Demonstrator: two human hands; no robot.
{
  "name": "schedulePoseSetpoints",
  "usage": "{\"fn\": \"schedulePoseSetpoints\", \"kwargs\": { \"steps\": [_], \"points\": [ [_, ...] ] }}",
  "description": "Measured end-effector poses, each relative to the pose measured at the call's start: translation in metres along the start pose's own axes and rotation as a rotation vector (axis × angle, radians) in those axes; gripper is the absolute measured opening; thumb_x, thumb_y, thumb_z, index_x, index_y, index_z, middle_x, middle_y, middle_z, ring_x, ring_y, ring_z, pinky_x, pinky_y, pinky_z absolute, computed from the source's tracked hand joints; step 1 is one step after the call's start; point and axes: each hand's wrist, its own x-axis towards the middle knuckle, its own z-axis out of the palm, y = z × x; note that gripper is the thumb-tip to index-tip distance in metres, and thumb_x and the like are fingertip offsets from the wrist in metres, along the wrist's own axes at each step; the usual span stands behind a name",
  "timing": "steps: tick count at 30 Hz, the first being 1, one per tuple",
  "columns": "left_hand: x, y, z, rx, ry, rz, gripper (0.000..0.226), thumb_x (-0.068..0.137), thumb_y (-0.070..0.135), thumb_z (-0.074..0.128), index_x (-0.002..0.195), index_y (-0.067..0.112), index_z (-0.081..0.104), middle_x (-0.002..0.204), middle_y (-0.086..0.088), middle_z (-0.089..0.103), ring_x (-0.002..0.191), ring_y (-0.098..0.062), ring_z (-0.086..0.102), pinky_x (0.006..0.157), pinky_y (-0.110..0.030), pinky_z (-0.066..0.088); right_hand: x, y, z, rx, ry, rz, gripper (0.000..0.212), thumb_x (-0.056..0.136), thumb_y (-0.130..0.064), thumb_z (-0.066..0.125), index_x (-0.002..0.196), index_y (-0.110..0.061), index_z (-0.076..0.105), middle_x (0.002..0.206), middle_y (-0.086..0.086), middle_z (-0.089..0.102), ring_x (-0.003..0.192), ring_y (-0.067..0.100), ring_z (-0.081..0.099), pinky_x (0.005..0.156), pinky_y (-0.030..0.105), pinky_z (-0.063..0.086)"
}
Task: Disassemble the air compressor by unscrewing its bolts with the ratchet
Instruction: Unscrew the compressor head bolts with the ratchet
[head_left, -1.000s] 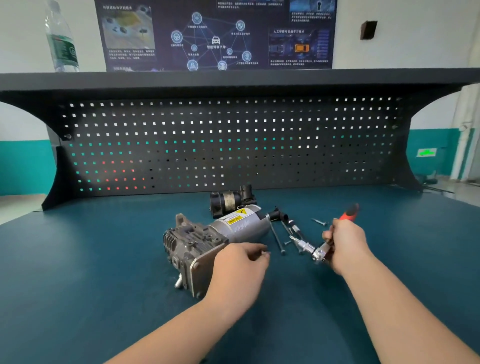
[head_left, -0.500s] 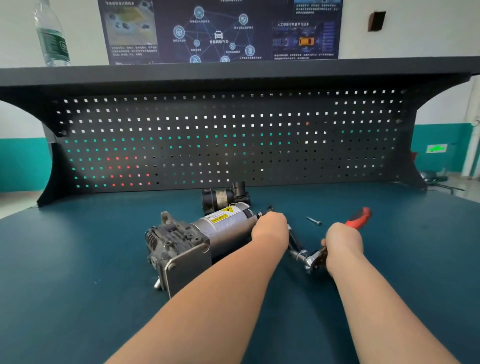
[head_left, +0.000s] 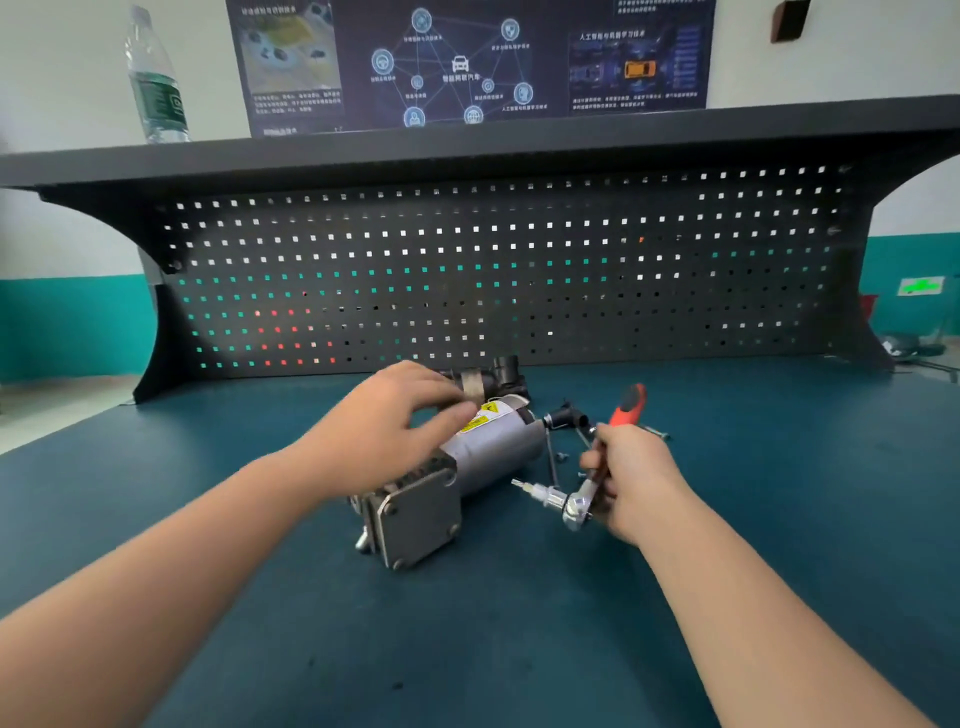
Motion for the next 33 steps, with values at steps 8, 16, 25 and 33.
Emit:
{"fn": "schedulePoseSetpoints", "kwargs": {
  "steps": [8,16,25,33],
  "points": [
    [-0.051,-0.037,0.033,0.077,-0.252,-0.014,0.090,0.069,0.058,0.071,0.138,0.052,0.014,0.147,0.028,0.014,0.139,0.001,0.003,0.115,-0.025,0.000,-0.024,0.026,0.031,-0.118,-0.192,-0.046,0.027,0.099,-0.027,0.043,0.073,-0.018,0.043,0.040,-0.006,0.043,0.024,0.006,0.027,0.033,0.017,0.019],
    [-0.049,-0.004,0.054,0.228,-0.098,-0.124,0.063,0.086,0.047,0.053,0.143,0.036,0.027,0.153,0.009,0.024,0.144,-0.018,0.013,0.116,-0.041,0.006,-0.023,0.019,0.029,0.103,-0.084,-0.071,0.026,0.098,-0.027,0.046,0.073,-0.019,0.045,0.039,-0.007,0.042,0.025,0.005,0.029,0.030,0.010,0.021],
    [-0.040,0.022,0.064,0.053,-0.069,-0.229,0.087,0.076,0.049,0.063,0.147,0.032,0.015,0.154,0.005,0.014,0.142,-0.013,0.004,0.117,-0.039,0.005,-0.015,0.014,0.019,-0.101,-0.053,-0.212,0.027,0.098,-0.029,0.047,0.073,-0.020,0.046,0.038,-0.008,0.039,0.031,0.006,0.029,0.042,0.025,0.022],
    [-0.059,0.066,0.030,-0.787,0.272,-0.917,0.012,0.079,0.005,0.048,0.072,0.014,0.052,0.067,0.000,0.057,0.057,-0.011,0.052,0.052,-0.021,0.044,-0.015,0.018,0.026,-0.172,-0.115,-0.235,0.023,0.098,-0.030,0.046,0.077,-0.019,0.044,0.038,-0.008,0.040,0.031,0.007,0.027,0.038,0.024,0.022]
  ]
}}
